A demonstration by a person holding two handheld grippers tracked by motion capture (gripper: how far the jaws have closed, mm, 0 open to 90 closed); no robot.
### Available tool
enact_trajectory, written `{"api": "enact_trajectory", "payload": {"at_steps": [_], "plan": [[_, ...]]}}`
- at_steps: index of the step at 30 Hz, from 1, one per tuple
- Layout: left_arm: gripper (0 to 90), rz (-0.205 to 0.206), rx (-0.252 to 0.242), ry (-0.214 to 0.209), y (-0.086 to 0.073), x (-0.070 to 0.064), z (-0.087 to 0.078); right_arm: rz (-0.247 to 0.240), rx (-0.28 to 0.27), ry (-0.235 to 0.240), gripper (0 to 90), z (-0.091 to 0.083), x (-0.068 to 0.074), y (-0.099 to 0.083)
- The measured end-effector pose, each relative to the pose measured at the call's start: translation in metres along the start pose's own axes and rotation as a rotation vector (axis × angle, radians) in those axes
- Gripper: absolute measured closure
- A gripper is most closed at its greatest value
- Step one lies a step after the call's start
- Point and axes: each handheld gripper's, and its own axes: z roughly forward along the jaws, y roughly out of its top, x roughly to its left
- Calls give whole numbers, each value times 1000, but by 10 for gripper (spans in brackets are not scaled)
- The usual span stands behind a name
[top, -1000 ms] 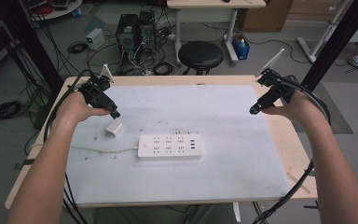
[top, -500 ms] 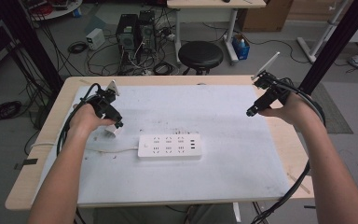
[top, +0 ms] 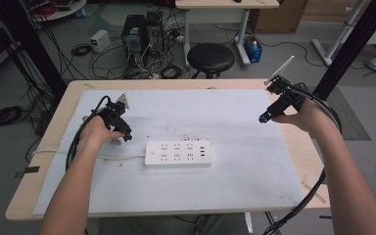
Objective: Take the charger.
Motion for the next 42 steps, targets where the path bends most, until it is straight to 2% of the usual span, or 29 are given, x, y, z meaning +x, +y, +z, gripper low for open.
{"api": "enact_trajectory", "payload": {"at_steps": [7, 17, 22, 28, 33, 35, 38, 42], "plan": [[165, -5, 5, 3, 3, 0, 10, 3, 0, 1, 118, 3, 0, 0], [237, -22, 11, 24, 5, 2, 15, 2, 5, 6, 118, 8, -2, 0], [290, -23, 18, 35, 5, 1, 18, 1, 6, 7, 118, 9, -3, 0], [416, -17, 18, 40, 5, 1, 19, -1, 6, 6, 118, 10, -4, -1], [421, -17, 19, 39, 6, 1, 19, 4, 8, 4, 118, 11, -3, -1], [422, -8, 19, 48, 6, 1, 17, 2, 7, 3, 118, 12, -3, -1], [423, -7, -5, 47, 4, 1, 11, 3, 7, 1, 118, 12, -3, -1], [424, 11, -22, 54, 2, -1, -11, 6, 7, -1, 118, 11, -3, -1]]}}
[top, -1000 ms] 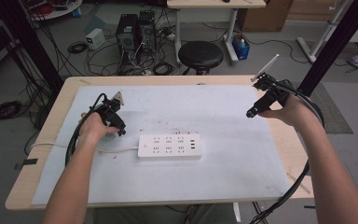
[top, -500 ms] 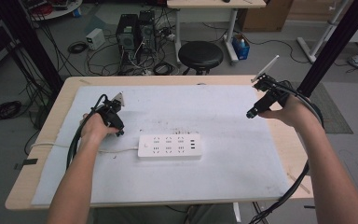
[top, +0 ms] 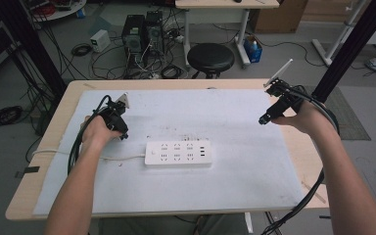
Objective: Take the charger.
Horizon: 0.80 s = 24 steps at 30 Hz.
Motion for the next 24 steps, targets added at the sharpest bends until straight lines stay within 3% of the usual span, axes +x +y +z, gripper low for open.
{"api": "enact_trajectory", "payload": {"at_steps": [7, 10, 16, 24], "plan": [[423, 44, -32, -13, -4, -8, -52, 4, 30, 1, 118, 2, 2, 0], [423, 74, -49, -25, -6, -17, -78, 8, 40, 2, 120, 3, 3, 1], [423, 122, -84, -12, -8, -32, -117, 19, 55, 11, 120, 3, 6, 3], [423, 153, -106, -5, -10, -42, -140, 28, 48, 24, 120, -6, 9, 3]]}}
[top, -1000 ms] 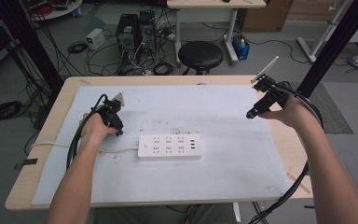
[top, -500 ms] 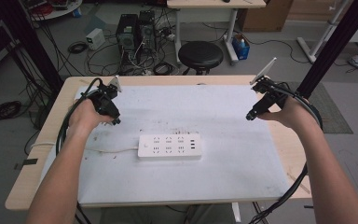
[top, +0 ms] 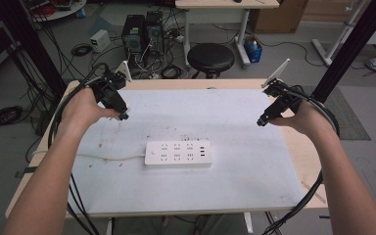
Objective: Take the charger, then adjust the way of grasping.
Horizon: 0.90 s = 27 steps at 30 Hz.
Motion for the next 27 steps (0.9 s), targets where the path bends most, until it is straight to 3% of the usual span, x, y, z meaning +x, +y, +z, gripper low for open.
{"api": "enact_trajectory", "payload": {"at_steps": [2, 5, 7, 8, 9, 10, 15, 22, 27], "plan": [[423, 6, -13, -20, 0, -3, -1, -3, 0, 38, 120, -2, 1, 0], [423, 54, -39, -32, 1, -10, -2, 7, 11, 51, 121, -4, 3, 1], [423, 54, -39, -32, 1, -10, -2, 20, 15, 63, 121, -4, 2, 2], [423, 110, -76, -67, 3, -16, -2, 20, 15, 63, 121, -4, 2, 2], [423, 139, -87, -77, 4, -19, -2, 70, 3, 107, 121, -5, 0, 3], [423, 169, -103, -86, 5, -22, -1, 85, 1, 125, 121, -6, -1, 3], [424, 289, -187, -155, 12, -39, 8, 156, 7, 164, 121, -4, 0, 4], [424, 447, -375, -266, 21, -63, 16, 241, -28, 332, 121, -6, 2, 4], [424, 530, -483, -294, 29, -80, 22, 302, -57, 453, 121, -6, 5, 4]]}}
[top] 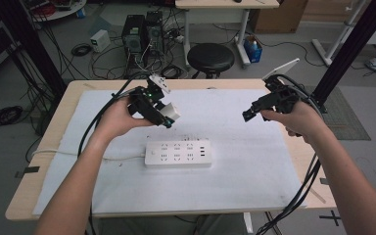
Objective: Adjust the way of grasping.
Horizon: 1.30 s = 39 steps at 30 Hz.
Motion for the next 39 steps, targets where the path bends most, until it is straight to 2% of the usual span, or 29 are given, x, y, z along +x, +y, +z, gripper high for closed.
{"api": "enact_trajectory", "payload": {"at_steps": [6, 10, 13, 18, 19, 21, 22, 24, 29, 30, 34, 37, 39], "plan": [[424, 99, -87, -5, 11, -16, 22, 63, -25, 124, 121, 6, 5, 1], [424, 153, -141, -17, 19, -27, 36, 91, -29, 185, 124, 14, 9, 2], [425, 165, -186, -47, 25, -32, 46, 99, -32, 238, 157, 21, 13, 4], [425, 185, -212, -75, 34, -38, 60, 125, -32, 330, 182, 32, 19, 7], [425, 182, -220, -80, 35, -39, 63, 128, -29, 335, 186, 34, 20, 8], [425, 193, -227, -80, 38, -41, 66, 128, -28, 355, 268, 37, 23, 8], [425, 194, -231, -83, 39, -42, 68, 137, -25, 363, 270, 39, 24, 9], [425, 200, -238, -73, 42, -45, 70, 142, -22, 377, 332, 42, 26, 11], [424, 230, -255, -57, 46, -50, 72, 144, 0, 396, 385, 51, 31, 13], [425, 236, -255, -53, 47, -52, 72, 145, 4, 398, 428, 53, 32, 14], [424, 260, -235, -22, 48, -56, 74, 121, -5, 398, 580, 56, 33, 14], [424, 285, -222, 9, 49, -59, 75, 107, -2, 380, 603, 57, 34, 14], [424, 309, -220, 45, 50, -62, 76, 101, -4, 377, 616, 57, 33, 13]]}}
